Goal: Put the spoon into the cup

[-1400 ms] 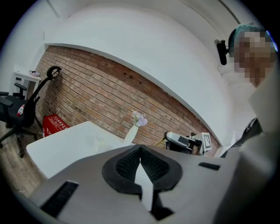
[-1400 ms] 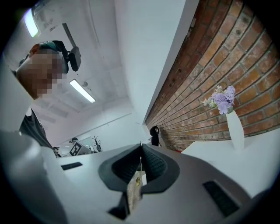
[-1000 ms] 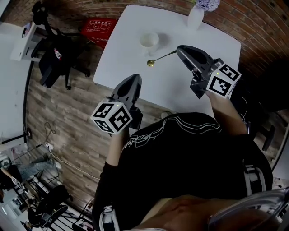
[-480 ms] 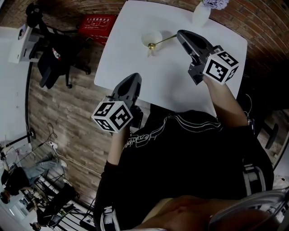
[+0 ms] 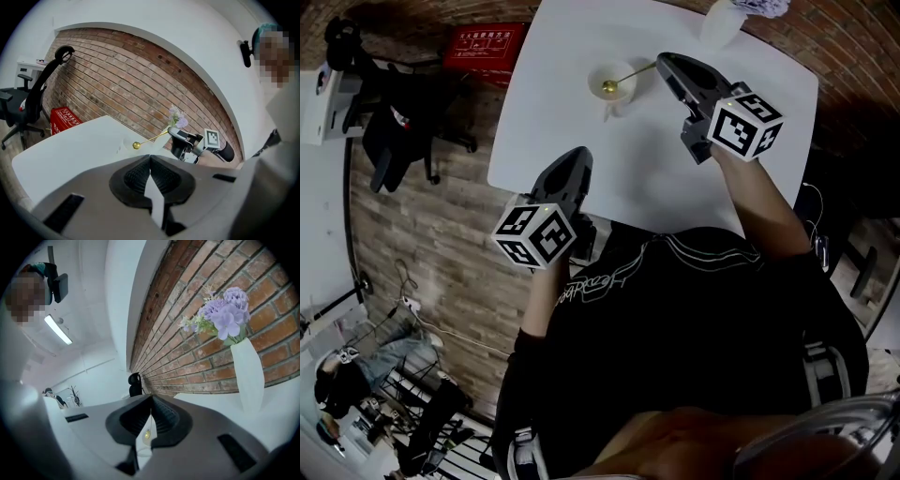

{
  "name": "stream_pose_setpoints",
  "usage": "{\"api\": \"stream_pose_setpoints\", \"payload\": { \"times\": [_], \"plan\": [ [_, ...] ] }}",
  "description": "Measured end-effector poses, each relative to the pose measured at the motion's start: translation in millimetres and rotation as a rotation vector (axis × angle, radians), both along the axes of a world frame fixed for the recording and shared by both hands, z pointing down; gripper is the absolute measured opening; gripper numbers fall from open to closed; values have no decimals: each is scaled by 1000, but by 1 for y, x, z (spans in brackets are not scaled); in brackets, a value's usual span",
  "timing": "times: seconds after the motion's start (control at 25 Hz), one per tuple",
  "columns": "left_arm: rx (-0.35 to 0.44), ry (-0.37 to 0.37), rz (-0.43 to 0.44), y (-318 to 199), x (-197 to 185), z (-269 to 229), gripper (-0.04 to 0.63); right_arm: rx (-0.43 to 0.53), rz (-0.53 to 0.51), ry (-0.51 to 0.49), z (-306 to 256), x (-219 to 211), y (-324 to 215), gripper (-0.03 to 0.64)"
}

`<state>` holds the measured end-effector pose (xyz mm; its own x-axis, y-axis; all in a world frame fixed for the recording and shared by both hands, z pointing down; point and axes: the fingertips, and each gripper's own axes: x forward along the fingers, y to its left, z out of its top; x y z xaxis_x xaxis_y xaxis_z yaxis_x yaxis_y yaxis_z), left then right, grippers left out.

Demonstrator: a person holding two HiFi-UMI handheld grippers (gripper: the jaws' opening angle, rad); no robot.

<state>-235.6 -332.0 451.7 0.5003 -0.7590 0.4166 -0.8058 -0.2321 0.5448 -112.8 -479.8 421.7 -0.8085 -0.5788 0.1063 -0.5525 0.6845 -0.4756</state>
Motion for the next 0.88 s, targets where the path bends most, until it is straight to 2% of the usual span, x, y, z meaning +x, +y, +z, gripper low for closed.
{"api": "stream_pose_setpoints", "payload": {
  "times": [0.36, 0.88],
  "plan": [
    [-73, 27, -14, -30, -24, 35, 5, -75, 5, 80, 58, -25, -32, 0],
    [-128, 32, -45, -40, -39, 67, 5, -125, -34, 105, 96, -48, -41, 0]
  ]
}}
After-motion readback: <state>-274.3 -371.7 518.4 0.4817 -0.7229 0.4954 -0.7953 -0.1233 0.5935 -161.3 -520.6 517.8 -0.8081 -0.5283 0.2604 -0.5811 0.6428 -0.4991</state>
